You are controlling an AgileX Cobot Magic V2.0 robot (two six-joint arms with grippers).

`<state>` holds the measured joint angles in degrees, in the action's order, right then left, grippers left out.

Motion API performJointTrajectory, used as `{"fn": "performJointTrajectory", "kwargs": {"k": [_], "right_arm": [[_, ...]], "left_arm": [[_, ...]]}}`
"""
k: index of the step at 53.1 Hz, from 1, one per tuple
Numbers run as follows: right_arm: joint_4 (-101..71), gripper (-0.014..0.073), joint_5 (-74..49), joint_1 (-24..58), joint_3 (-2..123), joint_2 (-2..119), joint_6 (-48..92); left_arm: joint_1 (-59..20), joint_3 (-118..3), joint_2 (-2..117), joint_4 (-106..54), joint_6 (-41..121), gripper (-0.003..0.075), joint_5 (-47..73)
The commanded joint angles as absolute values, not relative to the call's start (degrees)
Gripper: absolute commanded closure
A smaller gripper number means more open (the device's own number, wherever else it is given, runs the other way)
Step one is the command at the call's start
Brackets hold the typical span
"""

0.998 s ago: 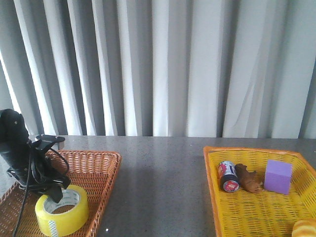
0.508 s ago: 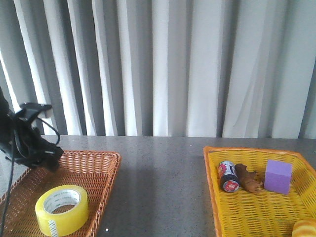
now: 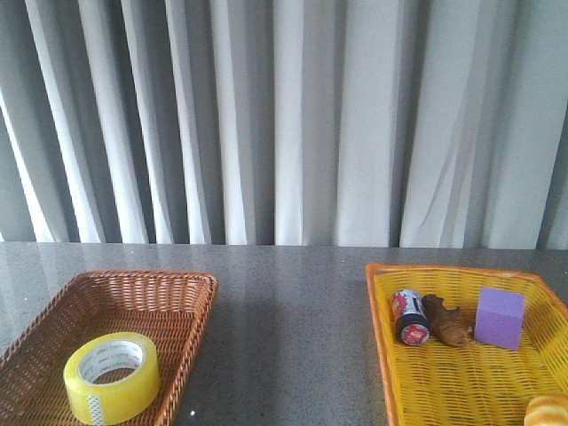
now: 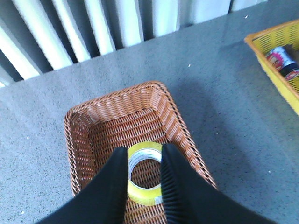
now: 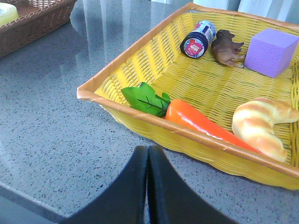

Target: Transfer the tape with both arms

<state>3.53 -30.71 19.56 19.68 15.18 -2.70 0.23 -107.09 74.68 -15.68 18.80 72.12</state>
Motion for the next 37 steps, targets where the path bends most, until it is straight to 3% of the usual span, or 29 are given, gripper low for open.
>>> {"fn": "performJointTrajectory", "kwargs": {"k": [1, 3, 16, 28, 37], "right_arm": [[3.92, 0.0599, -26.75, 19.32, 21.34, 15.71, -2.90], [3.92, 0.0599, -26.75, 19.32, 21.34, 15.71, -2.90], [3.92, 0.0599, -26.75, 19.32, 21.34, 15.71, -2.90], [3.92, 0.0599, -26.75, 19.32, 21.34, 15.71, -2.90], [3.92, 0.0600, -26.75, 19.32, 21.34, 15.71, -2.78]], "left_arm": [[0.08, -102.63, 67.56, -17.12, 19.15, 0.0698, 66.19], [0.08, -99.73, 64.52, -17.12, 19.15, 0.0729, 64.04], [0.08, -74.01, 45.96, -22.61, 16.98, 0.0727, 50.95], [0.08, -55.84, 33.73, -29.71, 16.98, 0.0727, 51.52], [0.08, -49.55, 28.79, -27.26, 17.05, 0.0727, 53.85]]}}
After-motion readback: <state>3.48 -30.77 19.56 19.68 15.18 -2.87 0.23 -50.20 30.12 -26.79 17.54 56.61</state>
